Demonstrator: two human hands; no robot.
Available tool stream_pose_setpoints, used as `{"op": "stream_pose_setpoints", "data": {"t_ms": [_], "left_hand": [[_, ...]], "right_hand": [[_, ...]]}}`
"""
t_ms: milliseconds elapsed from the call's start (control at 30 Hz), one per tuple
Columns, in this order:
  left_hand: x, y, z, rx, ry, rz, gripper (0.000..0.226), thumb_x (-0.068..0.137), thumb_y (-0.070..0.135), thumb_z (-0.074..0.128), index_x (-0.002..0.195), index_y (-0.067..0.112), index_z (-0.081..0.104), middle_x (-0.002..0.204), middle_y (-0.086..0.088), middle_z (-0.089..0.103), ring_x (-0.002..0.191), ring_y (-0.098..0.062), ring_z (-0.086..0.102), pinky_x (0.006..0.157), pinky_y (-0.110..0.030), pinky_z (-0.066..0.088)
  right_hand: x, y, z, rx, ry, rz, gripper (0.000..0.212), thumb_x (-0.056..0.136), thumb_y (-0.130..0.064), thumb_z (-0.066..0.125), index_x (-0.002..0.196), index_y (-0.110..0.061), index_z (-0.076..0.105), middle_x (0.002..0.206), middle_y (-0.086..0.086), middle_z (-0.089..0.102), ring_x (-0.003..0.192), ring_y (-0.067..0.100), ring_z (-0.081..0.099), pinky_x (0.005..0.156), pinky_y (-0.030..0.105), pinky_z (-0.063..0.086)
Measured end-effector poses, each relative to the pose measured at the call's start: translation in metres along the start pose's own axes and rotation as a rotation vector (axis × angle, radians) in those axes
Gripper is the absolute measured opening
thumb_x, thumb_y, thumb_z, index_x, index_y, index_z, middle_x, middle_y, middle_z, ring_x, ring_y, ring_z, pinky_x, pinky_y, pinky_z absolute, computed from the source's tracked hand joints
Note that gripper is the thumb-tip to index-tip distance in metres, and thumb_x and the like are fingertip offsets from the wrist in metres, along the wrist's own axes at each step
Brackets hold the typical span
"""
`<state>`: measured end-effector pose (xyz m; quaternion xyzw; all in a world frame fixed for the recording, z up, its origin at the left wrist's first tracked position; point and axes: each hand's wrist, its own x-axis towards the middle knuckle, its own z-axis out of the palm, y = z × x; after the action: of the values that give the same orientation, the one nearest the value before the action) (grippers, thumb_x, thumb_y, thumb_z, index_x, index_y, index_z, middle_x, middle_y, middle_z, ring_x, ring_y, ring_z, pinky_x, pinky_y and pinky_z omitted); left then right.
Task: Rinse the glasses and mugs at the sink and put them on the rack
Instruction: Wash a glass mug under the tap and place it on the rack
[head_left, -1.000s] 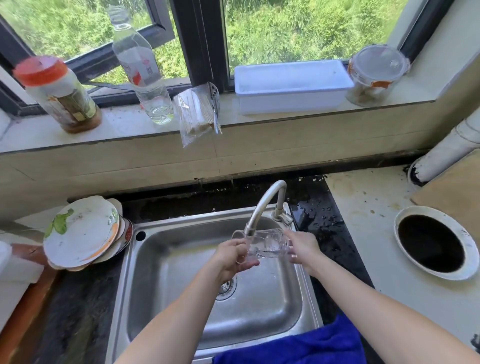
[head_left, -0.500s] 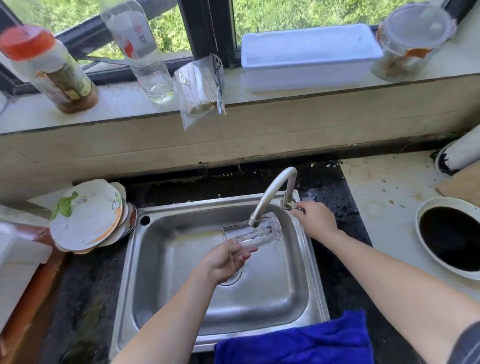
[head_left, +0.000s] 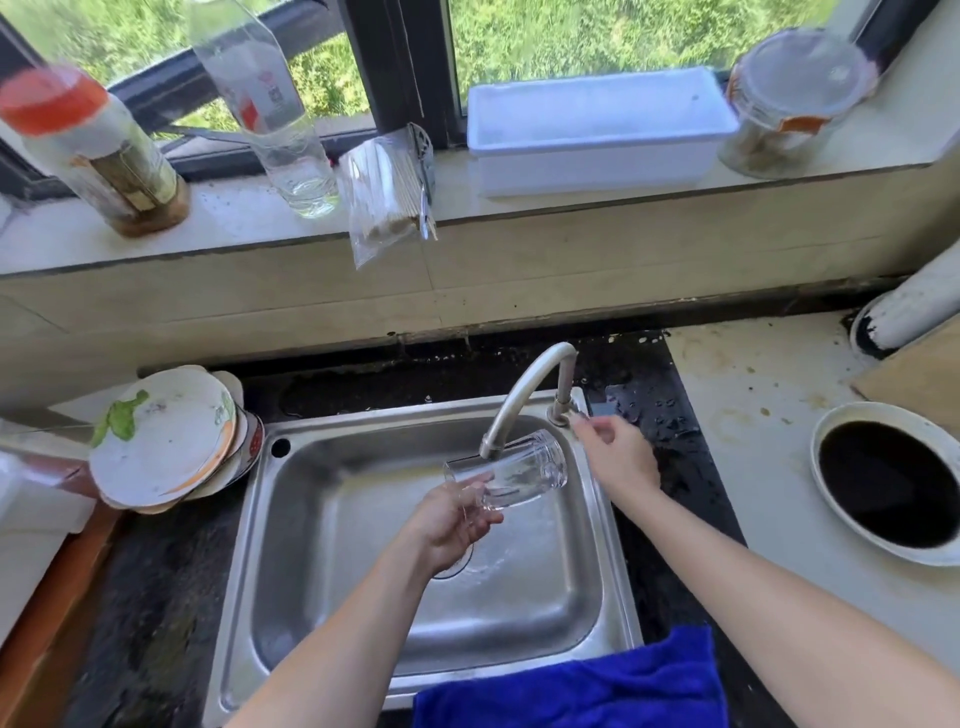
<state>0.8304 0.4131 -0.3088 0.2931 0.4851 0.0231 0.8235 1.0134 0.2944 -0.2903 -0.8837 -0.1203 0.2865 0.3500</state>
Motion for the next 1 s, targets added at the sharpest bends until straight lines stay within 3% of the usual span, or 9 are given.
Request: {"op": "stream_pose_setpoints", "data": {"t_ms": [133, 233, 300, 333, 400, 500, 600, 833, 1000], "left_hand": [[-0.008, -0.001, 0.002, 0.114, -0.03, 0.071, 0.018, 0.096, 0.002, 0.048, 0.111, 0.001, 0.057, 0.087, -0.016, 0.073, 0.05, -0.012, 0.053, 0.043, -0.019, 0.036], [-0.017, -0.002, 0.004, 0.213, -0.054, 0.104, 0.017, 0.093, 0.002, 0.054, 0.108, 0.002, 0.063, 0.092, -0.015, 0.074, 0.05, -0.014, 0.058, 0.056, -0.027, 0.043], [-0.025, -0.001, 0.001, 0.329, -0.033, 0.134, 0.019, 0.089, 0.0, 0.06, 0.108, 0.002, 0.064, 0.096, -0.014, 0.073, 0.054, -0.015, 0.061, 0.053, -0.026, 0.044], [-0.029, -0.002, -0.002, 0.408, 0.007, 0.148, 0.021, 0.088, -0.003, 0.06, 0.107, 0.004, 0.065, 0.097, -0.014, 0.071, 0.057, -0.015, 0.061, 0.052, -0.024, 0.045], [-0.034, -0.005, -0.014, 0.596, 0.126, 0.173, 0.034, 0.085, -0.014, 0.052, 0.111, 0.005, 0.062, 0.096, -0.016, 0.065, 0.063, -0.017, 0.057, 0.054, -0.023, 0.044], [-0.036, -0.013, -0.038, 0.881, 0.303, 0.2, 0.041, 0.084, -0.009, 0.047, 0.119, 0.007, 0.061, 0.095, -0.013, 0.059, 0.083, -0.025, 0.061, 0.072, -0.027, 0.049], [-0.038, -0.019, -0.058, 1.035, 0.386, 0.168, 0.033, 0.083, 0.007, 0.055, 0.114, 0.015, 0.065, 0.108, -0.016, 0.066, 0.104, -0.031, 0.063, 0.087, -0.036, 0.05], [-0.06, -0.015, -0.067, 1.259, 0.435, 0.2, 0.029, 0.087, 0.017, 0.049, 0.113, 0.017, 0.063, 0.112, -0.013, 0.066, 0.102, -0.031, 0.063, 0.086, -0.039, 0.053], [-0.068, -0.009, -0.076, 1.32, 0.379, 0.221, 0.03, 0.084, 0.015, 0.047, 0.11, 0.017, 0.062, 0.105, -0.014, 0.069, 0.098, -0.033, 0.065, 0.083, -0.039, 0.052]], "right_hand": [[-0.026, -0.009, 0.006, 0.319, -0.509, 0.34, 0.075, 0.066, -0.077, 0.064, 0.116, -0.021, 0.062, 0.109, 0.007, 0.069, 0.083, 0.025, 0.07, 0.064, 0.03, 0.053], [-0.027, -0.009, 0.008, 0.405, -0.633, 0.314, 0.079, 0.063, -0.063, 0.079, 0.127, -0.021, 0.059, 0.126, 0.005, 0.064, 0.103, 0.026, 0.067, 0.081, 0.039, 0.056], [-0.031, -0.011, 0.008, 0.418, -0.612, 0.248, 0.081, 0.062, -0.052, 0.084, 0.13, -0.016, 0.057, 0.13, 0.005, 0.06, 0.105, 0.026, 0.066, 0.082, 0.04, 0.056], [-0.035, -0.012, 0.009, 0.399, -0.582, 0.18, 0.079, 0.064, -0.046, 0.084, 0.131, -0.014, 0.055, 0.126, 0.006, 0.061, 0.101, 0.026, 0.067, 0.078, 0.039, 0.056], [-0.046, -0.016, 0.009, 0.288, -0.474, -0.026, 0.072, 0.071, -0.036, 0.083, 0.133, -0.015, 0.053, 0.123, 0.0, 0.058, 0.109, 0.027, 0.064, 0.085, 0.037, 0.053], [-0.063, -0.021, 0.011, -0.134, -0.342, -0.39, 0.07, 0.07, -0.042, 0.082, 0.132, -0.028, 0.052, 0.116, -0.008, 0.053, 0.109, 0.013, 0.054, 0.088, 0.028, 0.042], [-0.074, -0.019, 0.022, -0.449, -0.315, -0.632, 0.074, 0.072, -0.053, 0.072, 0.137, -0.033, 0.044, 0.118, -0.005, 0.051, 0.111, 0.015, 0.05, 0.093, 0.031, 0.043], [-0.097, -0.02, 0.035, -0.608, -0.224, -0.825, 0.077, 0.076, -0.051, 0.068, 0.142, -0.025, 0.038, 0.124, -0.003, 0.047, 0.114, 0.018, 0.044, 0.091, 0.034, 0.047], [-0.113, -0.02, 0.043, -0.635, -0.174, -0.807, 0.076, 0.074, -0.052, 0.069, 0.139, -0.024, 0.04, 0.125, -0.004, 0.047, 0.112, 0.017, 0.045, 0.09, 0.032, 0.048]]}}
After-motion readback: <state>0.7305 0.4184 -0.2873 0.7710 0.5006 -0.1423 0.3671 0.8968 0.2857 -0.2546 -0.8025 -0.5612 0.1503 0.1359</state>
